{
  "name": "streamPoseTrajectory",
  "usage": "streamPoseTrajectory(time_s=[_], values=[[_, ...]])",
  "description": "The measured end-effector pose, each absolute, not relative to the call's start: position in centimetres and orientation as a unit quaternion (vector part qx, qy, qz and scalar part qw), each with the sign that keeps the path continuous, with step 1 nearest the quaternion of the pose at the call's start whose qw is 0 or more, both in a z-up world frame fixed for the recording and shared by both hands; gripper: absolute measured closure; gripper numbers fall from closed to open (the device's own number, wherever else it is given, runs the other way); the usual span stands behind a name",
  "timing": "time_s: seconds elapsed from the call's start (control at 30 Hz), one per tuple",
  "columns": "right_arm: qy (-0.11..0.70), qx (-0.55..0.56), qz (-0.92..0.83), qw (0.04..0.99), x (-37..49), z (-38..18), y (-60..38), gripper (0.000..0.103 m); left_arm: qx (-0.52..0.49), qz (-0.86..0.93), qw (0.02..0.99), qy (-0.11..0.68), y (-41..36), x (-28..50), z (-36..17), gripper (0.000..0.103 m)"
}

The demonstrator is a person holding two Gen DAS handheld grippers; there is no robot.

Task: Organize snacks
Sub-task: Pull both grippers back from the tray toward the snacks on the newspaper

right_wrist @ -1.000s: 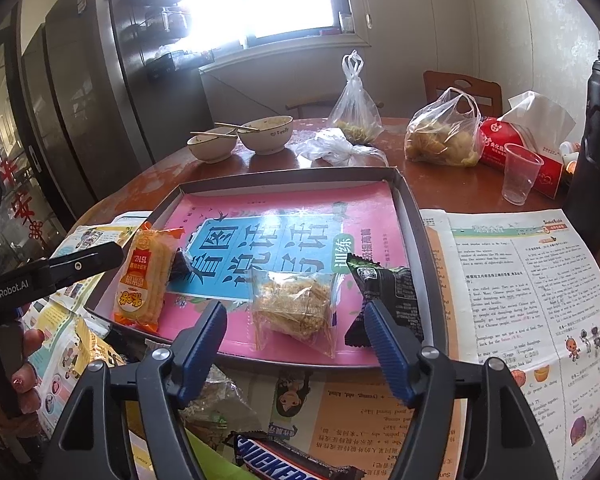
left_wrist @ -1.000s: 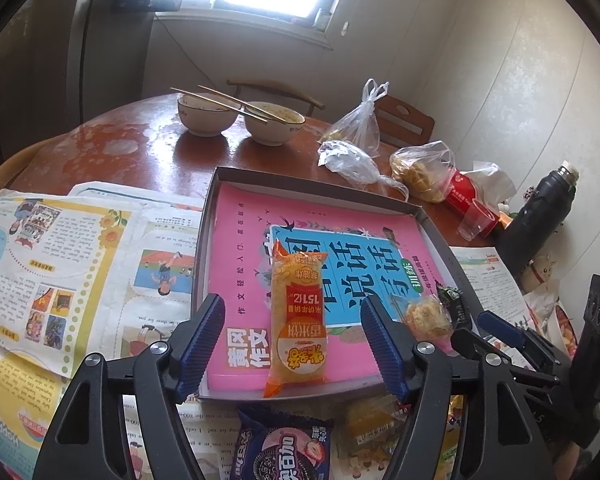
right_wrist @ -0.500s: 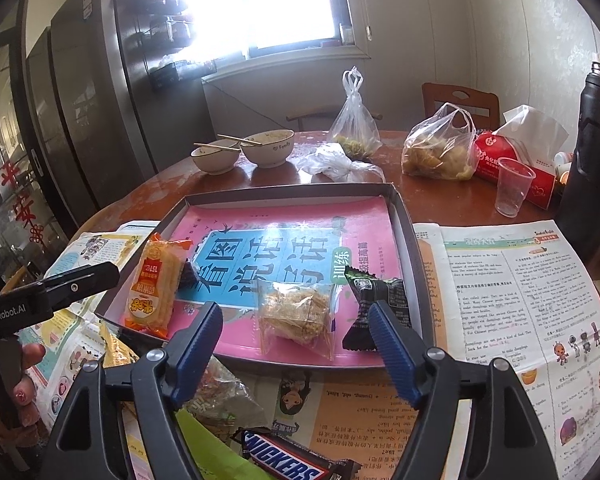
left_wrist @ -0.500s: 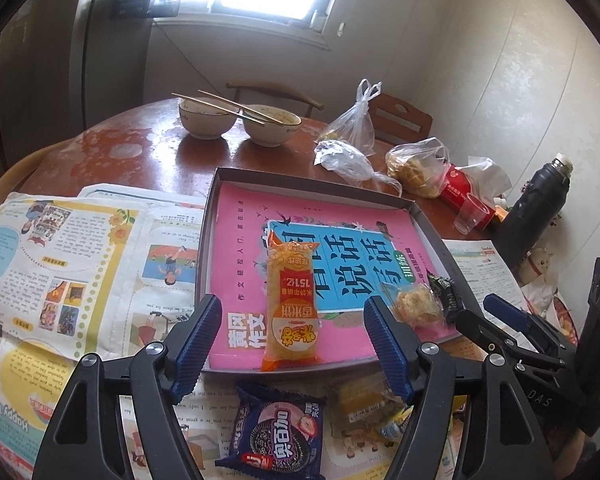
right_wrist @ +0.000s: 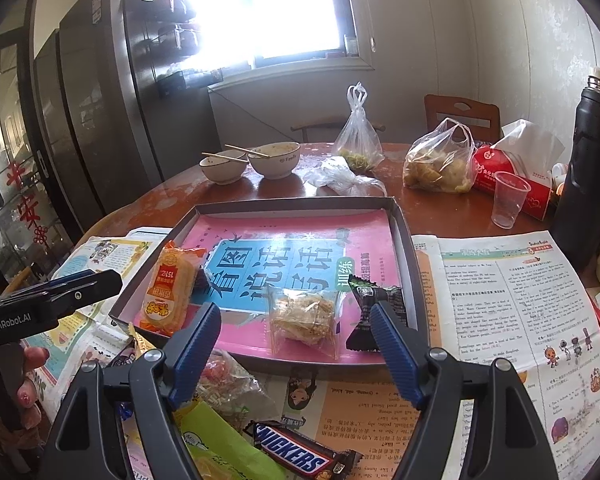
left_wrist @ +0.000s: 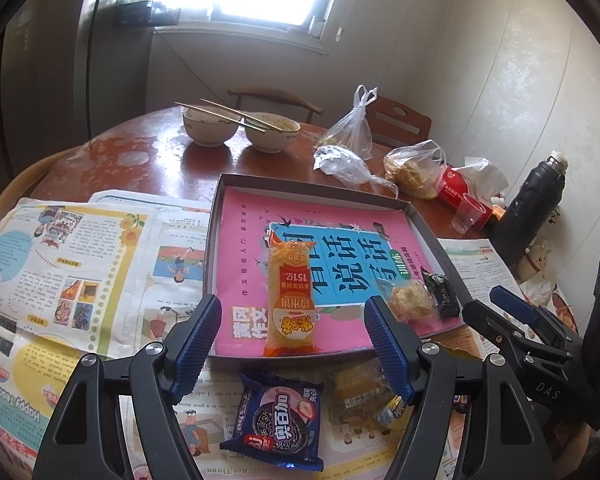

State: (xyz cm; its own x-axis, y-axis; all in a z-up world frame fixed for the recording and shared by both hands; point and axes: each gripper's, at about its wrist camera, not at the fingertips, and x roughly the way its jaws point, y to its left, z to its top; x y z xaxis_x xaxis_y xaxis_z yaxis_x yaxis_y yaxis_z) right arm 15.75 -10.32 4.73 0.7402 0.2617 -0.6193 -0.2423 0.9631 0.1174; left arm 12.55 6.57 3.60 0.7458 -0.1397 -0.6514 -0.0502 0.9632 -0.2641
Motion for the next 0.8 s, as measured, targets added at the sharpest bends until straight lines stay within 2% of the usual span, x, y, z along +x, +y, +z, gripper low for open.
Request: streamPoseTrajectory(time_s=[0.8], values=[[0.319,0.005,0.146,0.936,13.3,6.1,-10.6,0.025,-0.127,-0.025,0.925,0.357,6.9,10.4,4.2,0.028]])
